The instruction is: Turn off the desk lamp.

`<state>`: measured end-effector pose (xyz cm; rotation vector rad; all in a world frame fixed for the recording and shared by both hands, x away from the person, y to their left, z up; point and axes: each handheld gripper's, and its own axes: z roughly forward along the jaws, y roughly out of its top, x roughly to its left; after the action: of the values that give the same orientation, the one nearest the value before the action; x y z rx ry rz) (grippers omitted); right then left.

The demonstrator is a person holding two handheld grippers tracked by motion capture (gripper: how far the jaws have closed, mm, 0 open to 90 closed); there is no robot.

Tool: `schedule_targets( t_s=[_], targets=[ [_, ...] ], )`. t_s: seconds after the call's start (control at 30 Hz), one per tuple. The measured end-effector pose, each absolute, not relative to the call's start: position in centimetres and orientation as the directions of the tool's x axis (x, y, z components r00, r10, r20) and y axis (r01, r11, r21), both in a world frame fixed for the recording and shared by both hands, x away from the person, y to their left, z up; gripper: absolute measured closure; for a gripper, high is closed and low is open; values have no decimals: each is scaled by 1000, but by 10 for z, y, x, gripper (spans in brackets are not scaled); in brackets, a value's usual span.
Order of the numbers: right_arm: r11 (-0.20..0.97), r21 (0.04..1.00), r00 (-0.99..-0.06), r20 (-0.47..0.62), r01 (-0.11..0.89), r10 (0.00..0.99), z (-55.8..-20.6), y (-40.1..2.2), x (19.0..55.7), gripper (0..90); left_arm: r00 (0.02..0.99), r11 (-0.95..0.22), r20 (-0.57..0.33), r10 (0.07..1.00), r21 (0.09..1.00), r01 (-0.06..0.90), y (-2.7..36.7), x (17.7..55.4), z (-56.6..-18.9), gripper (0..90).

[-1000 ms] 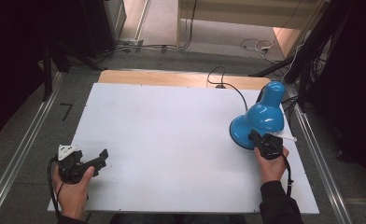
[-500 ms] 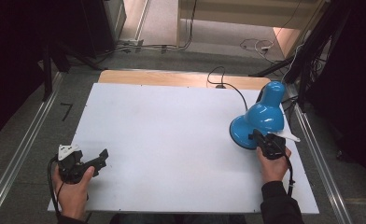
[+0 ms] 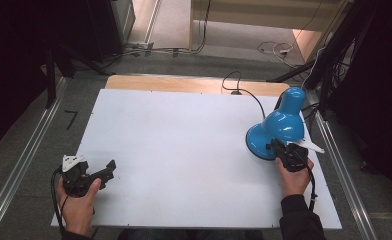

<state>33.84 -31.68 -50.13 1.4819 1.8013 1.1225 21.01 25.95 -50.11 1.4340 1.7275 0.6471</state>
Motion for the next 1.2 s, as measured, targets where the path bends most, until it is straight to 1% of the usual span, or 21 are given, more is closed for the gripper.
schedule_targets(
  t_s=[0.07,0.1,0.13,0.17,0.27,0.33,0.43,0.67,0.93,1.2],
  targets=[
    [34,860,-240,104,509,965,-501,-317,338,674,-55,233,-246,968,790,567,259,210,-501,60],
    [35,860,-239,102,508,966,-500,-317,338,626,-54,232,-246,968,790,568,259,210,-501,60],
    [35,860,-239,102,508,966,-500,-317,338,626,-54,232,-246,968,790,568,259,210,-501,60],
    [30,858,-240,110,513,965,-500,-317,337,597,-54,232,-245,968,790,568,259,210,-501,60],
    [36,860,-249,107,509,963,-501,-317,338,481,-53,232,-246,968,790,568,259,210,-501,60],
    [37,854,-256,114,519,960,-501,-317,338,368,-55,234,-247,968,790,567,259,210,-501,60],
    [44,847,-252,107,530,962,-502,-317,337,293,-52,230,-244,968,791,568,259,210,-501,60],
    [58,845,-245,89,532,965,-503,-321,336,218,-50,227,-243,969,790,570,258,211,-501,60],
    [53,840,-238,92,541,967,-503,-328,331,185,-49,228,-244,968,790,568,258,211,-501,60],
    [55,840,-238,90,540,967,-502,-329,328,183,-48,228,-245,968,788,572,258,211,-501,60]
  ],
)
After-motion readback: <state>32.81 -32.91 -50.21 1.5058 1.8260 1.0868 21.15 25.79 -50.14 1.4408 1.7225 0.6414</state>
